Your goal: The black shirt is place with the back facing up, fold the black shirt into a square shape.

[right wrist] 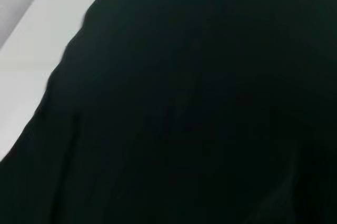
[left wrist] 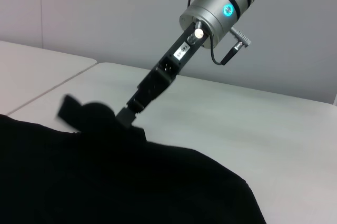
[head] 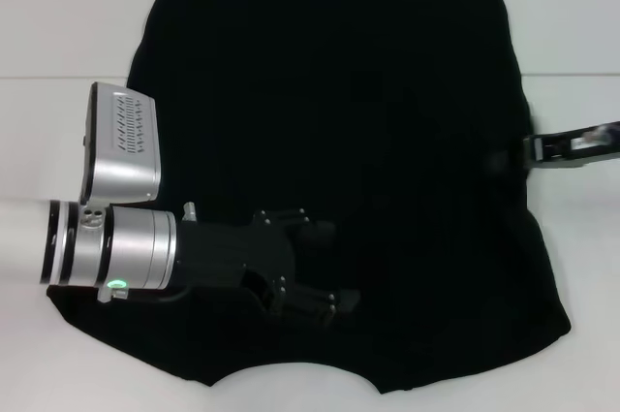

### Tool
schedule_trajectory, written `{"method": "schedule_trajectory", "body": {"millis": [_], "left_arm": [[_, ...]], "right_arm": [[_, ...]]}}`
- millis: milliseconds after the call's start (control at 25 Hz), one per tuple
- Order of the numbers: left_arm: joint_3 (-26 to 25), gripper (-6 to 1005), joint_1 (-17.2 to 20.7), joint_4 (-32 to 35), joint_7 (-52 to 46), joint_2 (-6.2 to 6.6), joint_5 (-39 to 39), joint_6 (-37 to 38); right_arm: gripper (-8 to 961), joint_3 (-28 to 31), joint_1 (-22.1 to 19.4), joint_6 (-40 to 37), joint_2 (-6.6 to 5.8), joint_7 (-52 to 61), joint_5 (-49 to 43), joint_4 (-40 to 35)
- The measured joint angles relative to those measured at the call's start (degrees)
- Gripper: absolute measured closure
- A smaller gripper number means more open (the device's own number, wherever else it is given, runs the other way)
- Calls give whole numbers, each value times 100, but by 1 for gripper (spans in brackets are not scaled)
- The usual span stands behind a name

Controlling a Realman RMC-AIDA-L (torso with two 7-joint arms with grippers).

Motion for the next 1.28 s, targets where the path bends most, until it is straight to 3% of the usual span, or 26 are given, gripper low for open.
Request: {"method": "schedule_trajectory", "body": {"millis": [360, 600, 800, 1040, 1120, 1280], "left_arm": [[-67, 36, 10, 1, 0, 2, 9, -6], [-72, 36, 21, 0, -22, 3, 10, -74], [-144, 36, 23, 8, -155, 26, 10, -164], [-846, 35, 106, 75, -570, 123, 34, -163], [-1144, 35, 197, 176, -859, 196, 60, -113], [-1500, 35, 475, 635, -1650, 312, 131, 146]], "right_arm": [[953, -196, 141, 33, 132, 206, 9, 11], [895, -267, 195, -237, 208, 146, 109, -9], [847, -270, 178, -641, 169, 79, 506, -42], [601, -223, -29, -686, 130, -293, 1014, 4], [351, -219, -131, -666, 178, -654, 1298, 11], [298, -218, -293, -635, 327, -1638, 1929, 141]]}}
